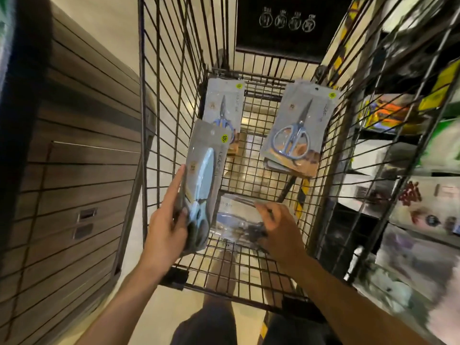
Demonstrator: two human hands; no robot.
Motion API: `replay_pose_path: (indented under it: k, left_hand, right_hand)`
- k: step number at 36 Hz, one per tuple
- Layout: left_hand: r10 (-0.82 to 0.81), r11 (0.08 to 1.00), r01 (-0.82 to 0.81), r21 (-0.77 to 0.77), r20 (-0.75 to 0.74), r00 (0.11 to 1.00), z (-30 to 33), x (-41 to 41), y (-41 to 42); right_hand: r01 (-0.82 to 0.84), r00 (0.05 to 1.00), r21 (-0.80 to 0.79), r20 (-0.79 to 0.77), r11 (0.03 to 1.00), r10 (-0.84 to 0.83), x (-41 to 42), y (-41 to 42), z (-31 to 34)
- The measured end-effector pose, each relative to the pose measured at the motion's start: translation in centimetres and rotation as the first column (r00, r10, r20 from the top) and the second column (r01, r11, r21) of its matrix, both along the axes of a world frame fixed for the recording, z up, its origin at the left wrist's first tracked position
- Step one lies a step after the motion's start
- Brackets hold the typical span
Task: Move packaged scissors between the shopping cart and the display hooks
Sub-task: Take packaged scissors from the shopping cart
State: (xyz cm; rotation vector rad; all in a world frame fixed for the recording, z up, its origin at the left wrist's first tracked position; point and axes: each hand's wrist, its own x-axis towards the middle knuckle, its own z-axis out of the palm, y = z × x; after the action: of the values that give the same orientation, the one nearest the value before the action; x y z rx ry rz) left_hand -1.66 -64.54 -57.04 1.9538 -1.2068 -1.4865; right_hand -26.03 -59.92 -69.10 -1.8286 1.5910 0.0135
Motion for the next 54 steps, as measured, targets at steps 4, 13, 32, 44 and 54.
replay_pose_path:
  k: [4,13,32,44,54]
  left_hand:
    - [0.047,0.999,-0.047,0.010,-0.015,0.999,-0.1,-0.1,-0.1]
    - [0.078,0.997,-0.078,-0.009,-0.052,0.996,1.6,0.1,-1.1]
    - [-0.110,0.958,0.057,-0.282,-0.177,0.978,18.8,0.3,-6.0]
    - [-0.264,0.937,0.159,-0.311,-0.336,0.904,25.2,0.6,-2.6]
    - [-0.451,0.868,0.318,-0.382,-0.334,0.828,28.6,-2.4,4.8]
  right_hand:
    - [-0.039,0.998,0.020,-0.043,0.999,0.040,0.2,0.0,-0.2]
    - [-0.103,0.993,0.313,0.090,0.944,0.079,-0.8,-2.8,3.4]
    - [0.600,0.648,0.321,0.342,0.733,-0.680,-2.7,-3.8,25.2]
    - [0.842,0.250,0.216,0.657,0.495,-0.711,-3.3,5.8,33.6]
    - [0.951,0.150,0.046,0.797,0.307,-0.585,-3.0,18.6,38.2]
